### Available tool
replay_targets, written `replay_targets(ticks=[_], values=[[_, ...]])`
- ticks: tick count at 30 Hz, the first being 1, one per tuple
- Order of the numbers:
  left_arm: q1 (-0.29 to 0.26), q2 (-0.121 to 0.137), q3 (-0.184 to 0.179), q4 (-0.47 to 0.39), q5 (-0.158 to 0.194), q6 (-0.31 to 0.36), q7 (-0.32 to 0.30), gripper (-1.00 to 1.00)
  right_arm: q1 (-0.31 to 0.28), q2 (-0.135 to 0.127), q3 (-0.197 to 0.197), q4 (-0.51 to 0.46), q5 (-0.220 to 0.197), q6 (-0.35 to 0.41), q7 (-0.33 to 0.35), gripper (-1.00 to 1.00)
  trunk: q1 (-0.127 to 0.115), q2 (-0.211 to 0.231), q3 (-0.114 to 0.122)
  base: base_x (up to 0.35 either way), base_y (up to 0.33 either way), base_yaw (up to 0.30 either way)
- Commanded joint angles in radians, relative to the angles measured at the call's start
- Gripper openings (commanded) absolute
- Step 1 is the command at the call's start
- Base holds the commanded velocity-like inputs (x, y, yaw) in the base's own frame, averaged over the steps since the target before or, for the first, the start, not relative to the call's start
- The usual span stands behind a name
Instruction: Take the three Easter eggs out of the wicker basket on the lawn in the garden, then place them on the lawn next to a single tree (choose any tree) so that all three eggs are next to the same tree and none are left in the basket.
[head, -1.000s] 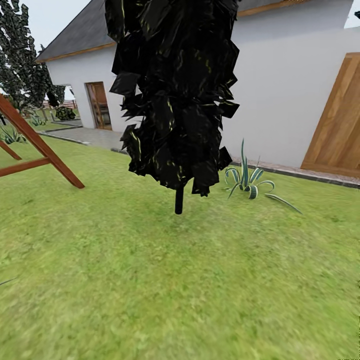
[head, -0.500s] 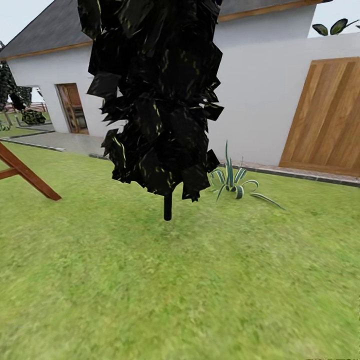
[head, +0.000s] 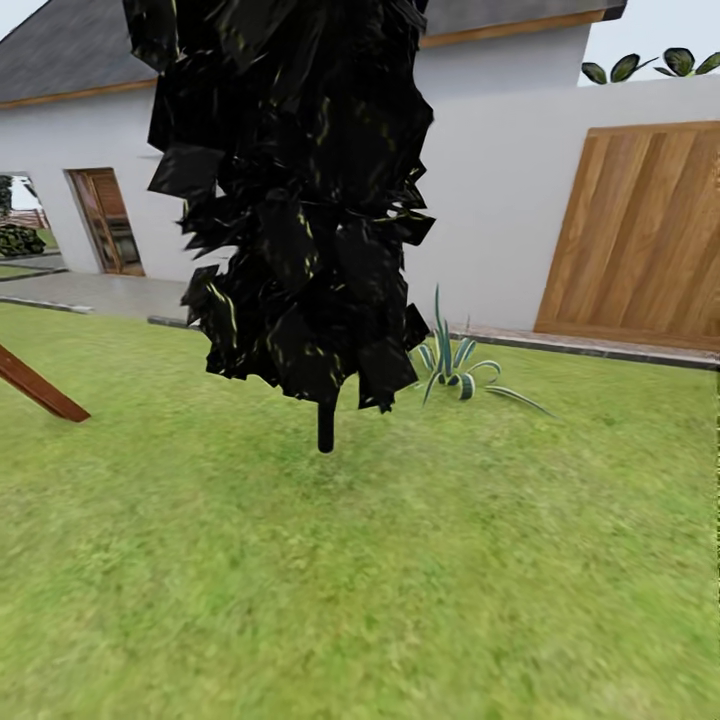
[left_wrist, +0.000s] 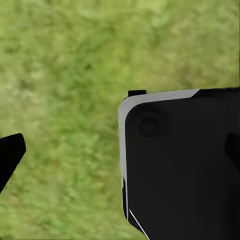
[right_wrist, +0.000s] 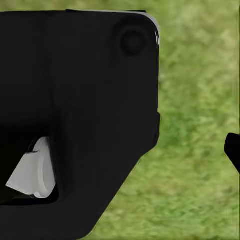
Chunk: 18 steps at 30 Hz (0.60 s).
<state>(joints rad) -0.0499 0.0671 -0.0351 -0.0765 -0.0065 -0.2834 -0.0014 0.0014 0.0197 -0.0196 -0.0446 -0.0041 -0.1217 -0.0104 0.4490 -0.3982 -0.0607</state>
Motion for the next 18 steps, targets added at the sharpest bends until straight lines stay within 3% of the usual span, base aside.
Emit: replay_targets(ticks=[1, 18], values=[[-0.001, 0.000, -0.003, 0.001, -0.001, -0.003, 0.000, 1.00, 0.000, 0.000, -0.002, -0.001, 0.000, -0.002, -0.001, 1.00, 0.001, -0.002, -0.001, 0.253, 0.233, -0.204], [-0.001, 0.002, -0.013, 0.000, 0.000, -0.003, 0.000, 1.00, 0.000, 0.000, -0.002, -0.001, 0.000, -0.002, 0.000, 1.00, 0.001, -0.002, 0.016, 0.278, 0.207, -0.227]])
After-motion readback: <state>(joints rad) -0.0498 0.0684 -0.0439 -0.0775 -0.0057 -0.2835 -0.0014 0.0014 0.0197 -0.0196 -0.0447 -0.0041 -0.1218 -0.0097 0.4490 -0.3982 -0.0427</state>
